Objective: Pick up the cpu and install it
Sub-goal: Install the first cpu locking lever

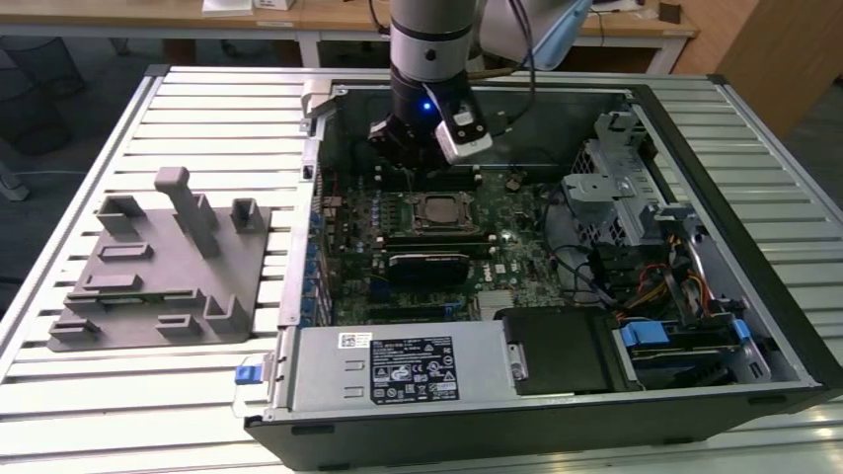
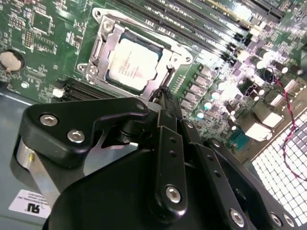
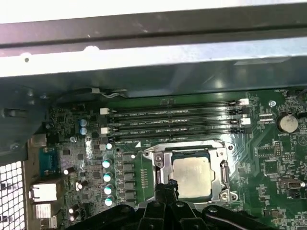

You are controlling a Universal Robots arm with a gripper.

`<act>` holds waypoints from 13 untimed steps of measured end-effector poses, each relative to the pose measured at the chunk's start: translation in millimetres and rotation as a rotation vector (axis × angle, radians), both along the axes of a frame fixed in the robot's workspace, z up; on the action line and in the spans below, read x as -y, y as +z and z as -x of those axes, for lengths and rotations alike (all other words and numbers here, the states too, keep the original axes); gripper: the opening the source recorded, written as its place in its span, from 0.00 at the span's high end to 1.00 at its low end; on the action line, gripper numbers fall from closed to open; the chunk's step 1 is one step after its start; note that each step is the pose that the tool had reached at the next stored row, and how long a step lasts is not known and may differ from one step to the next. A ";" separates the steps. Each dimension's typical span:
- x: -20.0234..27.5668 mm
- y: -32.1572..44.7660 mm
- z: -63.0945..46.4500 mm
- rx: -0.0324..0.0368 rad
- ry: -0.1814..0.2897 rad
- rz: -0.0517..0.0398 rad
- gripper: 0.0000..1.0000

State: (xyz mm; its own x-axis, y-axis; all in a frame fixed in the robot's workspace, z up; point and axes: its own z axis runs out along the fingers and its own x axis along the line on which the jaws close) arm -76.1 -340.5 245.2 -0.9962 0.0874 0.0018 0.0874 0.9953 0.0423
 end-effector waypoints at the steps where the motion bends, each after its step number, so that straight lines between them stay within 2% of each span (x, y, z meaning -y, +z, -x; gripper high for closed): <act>1: -1.3 -0.2 0.5 0.0000 0.000 -0.0001 0.89; 8: -6.7 -3.2 12.0 0.0015 0.001 0.0001 0.89; 13: -7.6 -4.0 15.2 0.0024 0.001 -0.0001 0.89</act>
